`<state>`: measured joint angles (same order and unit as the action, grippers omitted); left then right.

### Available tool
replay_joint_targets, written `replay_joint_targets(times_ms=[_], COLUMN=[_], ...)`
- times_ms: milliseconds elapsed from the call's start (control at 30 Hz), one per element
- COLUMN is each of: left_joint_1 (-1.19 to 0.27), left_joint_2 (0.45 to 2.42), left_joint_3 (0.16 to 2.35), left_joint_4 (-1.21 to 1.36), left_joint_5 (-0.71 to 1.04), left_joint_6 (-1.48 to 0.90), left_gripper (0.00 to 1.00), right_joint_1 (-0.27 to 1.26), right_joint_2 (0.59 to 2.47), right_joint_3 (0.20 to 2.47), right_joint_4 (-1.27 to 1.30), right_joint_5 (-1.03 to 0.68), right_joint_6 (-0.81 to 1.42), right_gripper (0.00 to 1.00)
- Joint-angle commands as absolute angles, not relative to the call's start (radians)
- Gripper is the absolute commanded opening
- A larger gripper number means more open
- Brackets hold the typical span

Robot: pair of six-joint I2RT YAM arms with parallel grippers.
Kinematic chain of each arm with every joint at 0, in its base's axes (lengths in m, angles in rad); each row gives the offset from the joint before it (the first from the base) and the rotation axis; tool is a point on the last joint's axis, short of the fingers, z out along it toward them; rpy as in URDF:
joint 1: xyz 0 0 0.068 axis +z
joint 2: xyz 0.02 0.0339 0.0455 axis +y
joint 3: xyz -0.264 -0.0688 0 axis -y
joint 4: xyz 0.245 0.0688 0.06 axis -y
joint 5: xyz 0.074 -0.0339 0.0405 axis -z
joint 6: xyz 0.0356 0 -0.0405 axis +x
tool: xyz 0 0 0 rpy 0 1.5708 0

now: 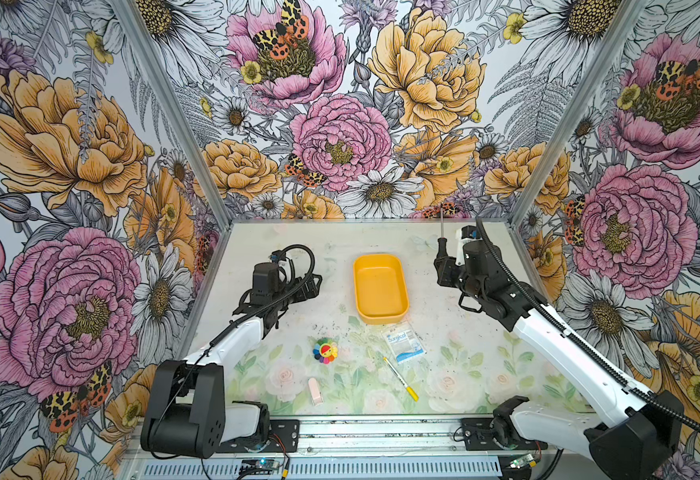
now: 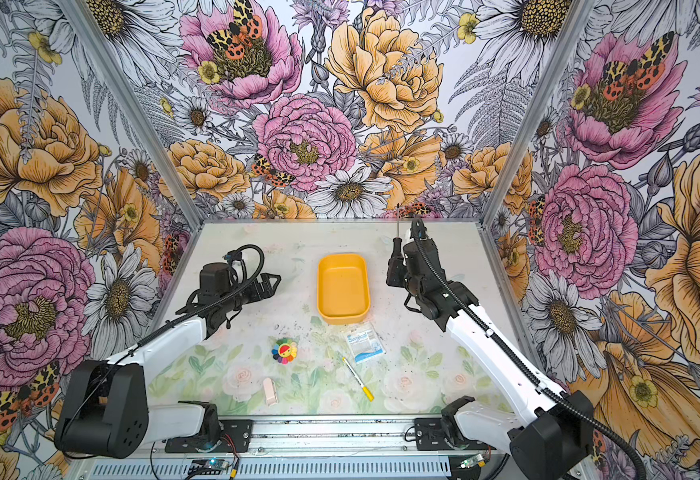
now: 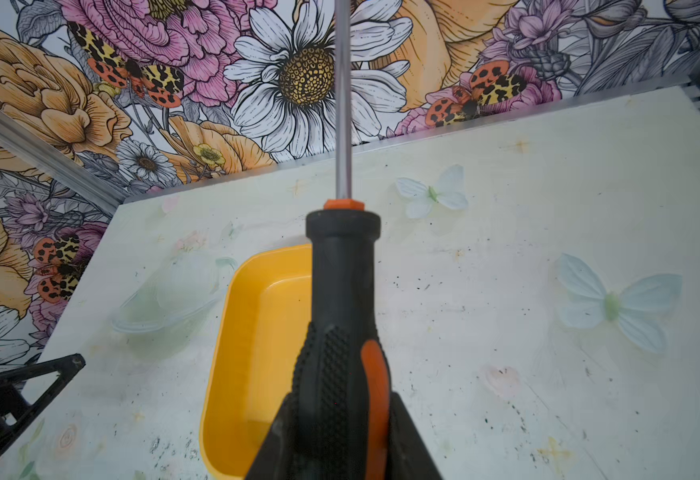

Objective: Put the screwdriver in the bin
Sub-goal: 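Lift the screwdriver with the right gripper and carry it over the yellow bin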

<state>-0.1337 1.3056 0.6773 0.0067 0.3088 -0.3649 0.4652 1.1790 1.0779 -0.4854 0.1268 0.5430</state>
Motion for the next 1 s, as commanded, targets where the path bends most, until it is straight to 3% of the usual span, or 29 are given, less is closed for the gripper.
replay_joint_targets(times_ms=[0, 367, 967], left_joint_1=[-0.146, -0.156, -0.16], left_joint_2=[1.323, 1.353, 1.361], left_joint_3=[0.717, 0.715, 0.712], left_joint_4=[0.021, 0.034, 0.04], left_joint_5=[0.335, 0.333, 0.333], left_joint_6=[-0.371, -0.371, -0.367], left_gripper=[0.99, 0.99, 0.99], right_joint_1=[0.524, 0.665, 0.675], right_joint_2=[1.233, 1.457, 1.672], right_joint_3=[1.097, 1.105, 1.194], right_joint_4=[-0.491, -0.491, -0.492], right_joint_5=[0.125, 0.093, 0.016], right_joint_6=[0.578, 0.681, 0.762], right_gripper=[0.0, 0.0, 0.0])
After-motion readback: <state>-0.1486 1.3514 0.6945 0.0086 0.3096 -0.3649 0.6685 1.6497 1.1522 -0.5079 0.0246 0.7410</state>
